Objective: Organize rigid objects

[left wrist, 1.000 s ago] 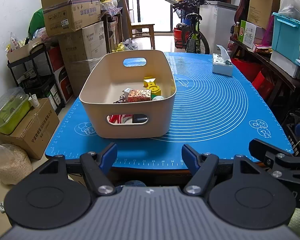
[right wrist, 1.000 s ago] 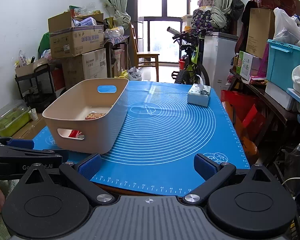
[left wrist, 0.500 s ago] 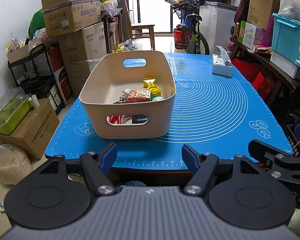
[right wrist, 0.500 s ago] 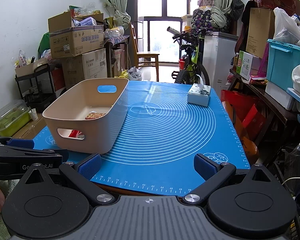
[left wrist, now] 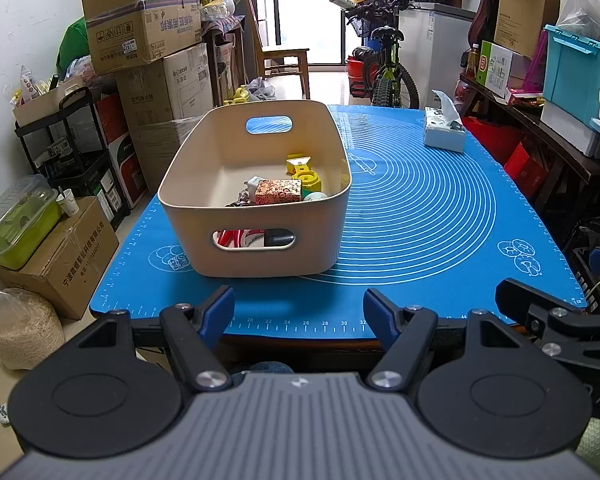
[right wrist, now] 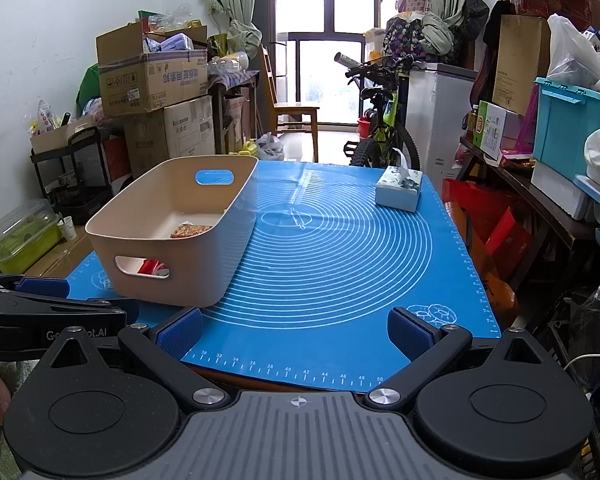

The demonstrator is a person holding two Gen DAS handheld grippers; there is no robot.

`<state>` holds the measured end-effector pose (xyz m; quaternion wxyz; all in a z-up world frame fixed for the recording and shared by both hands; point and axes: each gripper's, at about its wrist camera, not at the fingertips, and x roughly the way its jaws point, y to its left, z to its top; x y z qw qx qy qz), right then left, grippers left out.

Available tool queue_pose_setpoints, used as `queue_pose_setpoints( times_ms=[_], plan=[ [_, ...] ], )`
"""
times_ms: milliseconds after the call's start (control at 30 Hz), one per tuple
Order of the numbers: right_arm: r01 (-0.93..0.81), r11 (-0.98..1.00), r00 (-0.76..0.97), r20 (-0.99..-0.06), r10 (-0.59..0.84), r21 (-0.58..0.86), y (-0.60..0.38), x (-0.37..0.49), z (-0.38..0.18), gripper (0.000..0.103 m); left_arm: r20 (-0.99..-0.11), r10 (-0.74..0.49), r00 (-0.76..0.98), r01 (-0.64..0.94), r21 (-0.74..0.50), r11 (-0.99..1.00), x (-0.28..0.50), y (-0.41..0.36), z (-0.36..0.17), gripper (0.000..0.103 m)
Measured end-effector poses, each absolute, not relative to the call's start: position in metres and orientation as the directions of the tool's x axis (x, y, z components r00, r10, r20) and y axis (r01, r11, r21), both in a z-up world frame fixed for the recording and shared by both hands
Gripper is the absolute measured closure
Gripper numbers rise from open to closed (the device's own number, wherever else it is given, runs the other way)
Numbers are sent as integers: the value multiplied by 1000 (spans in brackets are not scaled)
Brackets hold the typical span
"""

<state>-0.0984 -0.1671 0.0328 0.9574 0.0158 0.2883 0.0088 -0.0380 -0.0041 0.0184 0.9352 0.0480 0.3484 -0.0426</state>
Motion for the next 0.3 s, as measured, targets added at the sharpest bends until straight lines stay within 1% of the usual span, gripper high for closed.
queue_pose_setpoints(
  times_ms=[300],
  plan=[
    [-7,999,832,-554,26,37,-167,-98,32,4,-659,-59,750,122,51,991,-37,-5,20,31]
  ],
)
